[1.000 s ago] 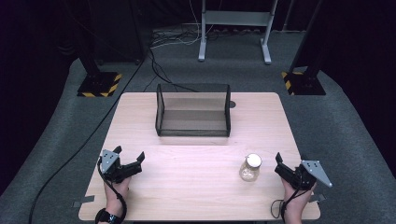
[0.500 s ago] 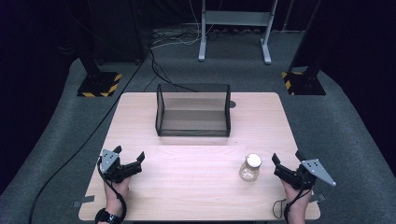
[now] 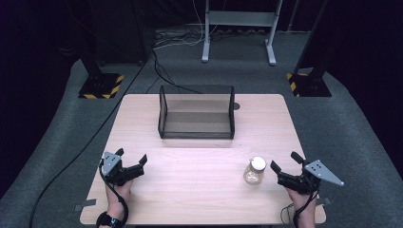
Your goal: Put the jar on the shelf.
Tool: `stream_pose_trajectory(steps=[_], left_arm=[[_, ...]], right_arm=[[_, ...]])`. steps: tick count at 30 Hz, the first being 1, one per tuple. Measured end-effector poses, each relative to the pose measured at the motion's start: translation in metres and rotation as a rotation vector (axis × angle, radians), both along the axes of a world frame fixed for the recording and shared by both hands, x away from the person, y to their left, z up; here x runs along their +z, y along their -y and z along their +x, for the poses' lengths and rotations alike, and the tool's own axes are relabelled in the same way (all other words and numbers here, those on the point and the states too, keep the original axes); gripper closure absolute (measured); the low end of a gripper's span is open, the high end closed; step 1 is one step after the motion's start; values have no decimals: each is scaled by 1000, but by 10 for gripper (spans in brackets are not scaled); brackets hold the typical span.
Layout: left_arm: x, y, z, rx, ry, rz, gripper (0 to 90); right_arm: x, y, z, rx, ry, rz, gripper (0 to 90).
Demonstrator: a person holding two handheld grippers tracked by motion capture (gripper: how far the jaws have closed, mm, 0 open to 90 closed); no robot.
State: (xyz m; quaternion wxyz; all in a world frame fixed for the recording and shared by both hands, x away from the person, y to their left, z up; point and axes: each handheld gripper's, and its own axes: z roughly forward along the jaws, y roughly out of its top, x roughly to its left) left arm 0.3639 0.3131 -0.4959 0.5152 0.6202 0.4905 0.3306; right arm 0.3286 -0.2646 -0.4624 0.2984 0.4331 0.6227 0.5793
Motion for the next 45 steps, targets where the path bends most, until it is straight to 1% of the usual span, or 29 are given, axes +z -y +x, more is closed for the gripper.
stream_pose_trajectory(steps=[7,10,13,16,29,38,45], left_arm=[[0,1,0,-10,-3,1,0],[-1,1,1,-12,-5,2,0],[-1,1,1,-12,-6,3,0],[-1,1,1,-12,-6,3,0],[-1,2,1,-13,-8,6,0],[-1,2,1,-14,-8,8,0],[-1,2,1,-13,-8,10,0]], right_arm=[[1,-6,1,89,-15,-21,65],[1,-8,2,112,-22,-31,65],[1,-9,2,123,-23,-33,68],[1,-10,2,126,-26,-39,69],[-4,-20,8,103,-42,-60,69],[-10,-33,13,124,-68,-96,69],[-15,-41,17,124,-88,-114,69]])
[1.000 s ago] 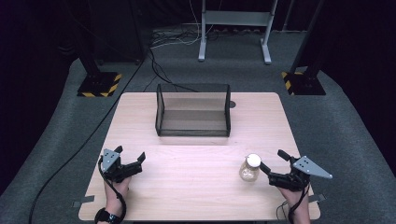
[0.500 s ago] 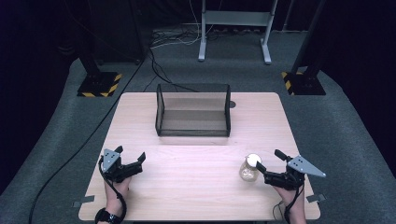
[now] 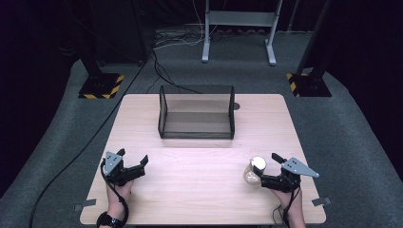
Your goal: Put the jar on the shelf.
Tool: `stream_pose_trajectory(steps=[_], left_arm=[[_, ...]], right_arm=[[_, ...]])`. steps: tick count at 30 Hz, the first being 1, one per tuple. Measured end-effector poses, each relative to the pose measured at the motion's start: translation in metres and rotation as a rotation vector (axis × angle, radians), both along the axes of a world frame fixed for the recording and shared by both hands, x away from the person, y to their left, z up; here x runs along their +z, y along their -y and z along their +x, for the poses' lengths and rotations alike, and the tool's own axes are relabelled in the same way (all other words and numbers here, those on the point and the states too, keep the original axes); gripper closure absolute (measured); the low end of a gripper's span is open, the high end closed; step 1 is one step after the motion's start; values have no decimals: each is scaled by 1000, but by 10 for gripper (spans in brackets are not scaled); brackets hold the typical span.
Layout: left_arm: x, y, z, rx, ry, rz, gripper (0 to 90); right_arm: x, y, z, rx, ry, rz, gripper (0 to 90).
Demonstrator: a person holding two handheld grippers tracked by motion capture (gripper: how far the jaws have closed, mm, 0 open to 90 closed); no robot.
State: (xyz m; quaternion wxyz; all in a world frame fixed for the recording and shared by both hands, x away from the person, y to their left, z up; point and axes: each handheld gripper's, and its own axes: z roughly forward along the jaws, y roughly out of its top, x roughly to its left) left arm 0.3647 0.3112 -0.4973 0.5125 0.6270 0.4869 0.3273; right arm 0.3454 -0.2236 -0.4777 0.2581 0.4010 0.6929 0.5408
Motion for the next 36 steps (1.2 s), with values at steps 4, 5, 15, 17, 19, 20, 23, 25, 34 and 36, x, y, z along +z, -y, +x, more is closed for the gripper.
stream_pose_trajectory(steps=[4,5,15,17,19,20,23,25,34,36], left_arm=[[0,0,0,0,-2,1,0],[0,0,0,-1,-2,1,0],[0,1,0,-3,-3,5,0],[0,1,0,-3,-3,5,0],[0,1,0,-3,-3,6,0],[0,1,0,-3,-3,6,0],[0,0,0,-2,-3,6,0],[0,0,0,-2,-2,6,0],[0,1,0,-3,-4,11,0],[0,1,0,-3,-5,11,0]], right_arm=[[-2,-4,2,3,-11,-14,69],[-3,-6,2,6,-15,-17,69],[-10,-14,6,10,-36,-44,71],[-10,-15,7,10,-37,-46,73],[-11,-16,7,8,-35,-49,79],[-11,-16,7,10,-34,-49,82],[-11,-16,7,6,-36,-50,82],[-12,-15,7,6,-39,-51,84],[-13,-13,7,-3,-43,-49,84],[-12,-13,7,-2,-42,-45,84]])
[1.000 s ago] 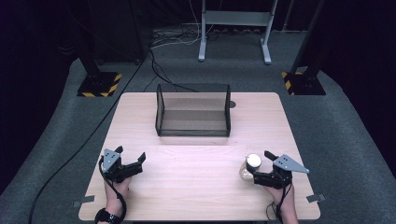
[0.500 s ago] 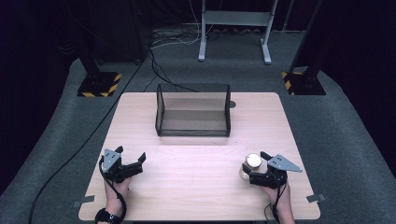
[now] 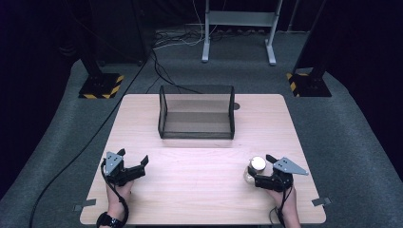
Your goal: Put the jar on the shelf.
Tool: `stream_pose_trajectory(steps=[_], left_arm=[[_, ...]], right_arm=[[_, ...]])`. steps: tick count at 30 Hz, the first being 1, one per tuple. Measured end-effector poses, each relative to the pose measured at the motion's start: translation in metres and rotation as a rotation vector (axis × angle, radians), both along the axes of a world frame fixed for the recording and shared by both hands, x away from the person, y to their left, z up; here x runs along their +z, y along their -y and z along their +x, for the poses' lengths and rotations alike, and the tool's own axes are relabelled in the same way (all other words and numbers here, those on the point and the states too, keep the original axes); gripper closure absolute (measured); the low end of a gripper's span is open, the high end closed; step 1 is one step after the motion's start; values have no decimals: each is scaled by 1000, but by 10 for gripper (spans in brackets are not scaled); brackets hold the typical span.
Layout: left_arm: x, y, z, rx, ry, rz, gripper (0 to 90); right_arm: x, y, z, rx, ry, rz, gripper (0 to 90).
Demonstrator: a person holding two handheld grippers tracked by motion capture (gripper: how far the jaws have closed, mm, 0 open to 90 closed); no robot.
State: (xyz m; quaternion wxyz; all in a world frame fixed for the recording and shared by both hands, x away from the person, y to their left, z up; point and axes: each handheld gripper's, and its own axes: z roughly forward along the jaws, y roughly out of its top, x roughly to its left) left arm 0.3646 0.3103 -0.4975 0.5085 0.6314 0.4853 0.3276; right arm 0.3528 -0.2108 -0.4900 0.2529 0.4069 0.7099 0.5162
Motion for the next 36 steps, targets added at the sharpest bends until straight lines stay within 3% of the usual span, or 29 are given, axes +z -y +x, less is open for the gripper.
stream_pose_trajectory(steps=[20,31,36], left_arm=[[1,0,0,3,2,1,0],[1,-1,0,4,3,1,0],[1,0,0,4,2,2,0]], right_arm=[[0,0,0,7,-2,-1,133],[-1,1,-1,20,2,4,264],[0,0,-2,48,11,3,365]])
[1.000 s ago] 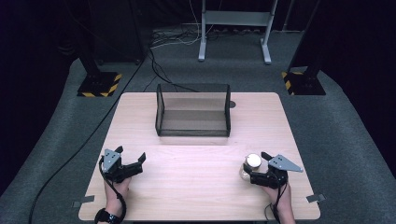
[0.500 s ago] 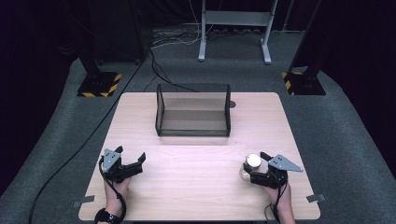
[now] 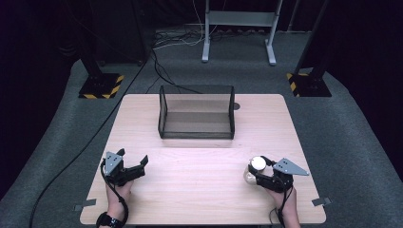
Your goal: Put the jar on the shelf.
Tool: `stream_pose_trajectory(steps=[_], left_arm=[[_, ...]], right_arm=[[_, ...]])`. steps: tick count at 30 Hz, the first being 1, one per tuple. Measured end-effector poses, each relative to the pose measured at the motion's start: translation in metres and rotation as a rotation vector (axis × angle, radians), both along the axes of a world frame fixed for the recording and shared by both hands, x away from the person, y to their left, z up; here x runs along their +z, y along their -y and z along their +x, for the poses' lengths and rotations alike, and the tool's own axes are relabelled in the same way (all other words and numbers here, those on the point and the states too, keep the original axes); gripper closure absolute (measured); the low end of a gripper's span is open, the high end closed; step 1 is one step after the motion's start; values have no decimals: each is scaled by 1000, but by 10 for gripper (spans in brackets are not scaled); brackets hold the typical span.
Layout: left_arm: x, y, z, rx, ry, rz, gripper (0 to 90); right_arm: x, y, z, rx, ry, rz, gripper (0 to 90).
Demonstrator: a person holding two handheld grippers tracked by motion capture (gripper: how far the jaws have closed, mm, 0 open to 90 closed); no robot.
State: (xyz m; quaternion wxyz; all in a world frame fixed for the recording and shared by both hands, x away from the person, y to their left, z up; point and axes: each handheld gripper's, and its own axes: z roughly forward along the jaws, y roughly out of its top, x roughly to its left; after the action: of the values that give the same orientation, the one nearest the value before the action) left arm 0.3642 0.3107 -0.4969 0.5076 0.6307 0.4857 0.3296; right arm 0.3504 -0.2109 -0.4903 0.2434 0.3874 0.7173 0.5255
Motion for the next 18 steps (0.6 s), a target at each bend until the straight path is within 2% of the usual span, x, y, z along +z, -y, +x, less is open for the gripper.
stream_pose_trajectory(steps=[18], left_arm=[[0,0,1,-1,-1,1,0]], right_arm=[[2,-2,0,-12,5,-21,384]])
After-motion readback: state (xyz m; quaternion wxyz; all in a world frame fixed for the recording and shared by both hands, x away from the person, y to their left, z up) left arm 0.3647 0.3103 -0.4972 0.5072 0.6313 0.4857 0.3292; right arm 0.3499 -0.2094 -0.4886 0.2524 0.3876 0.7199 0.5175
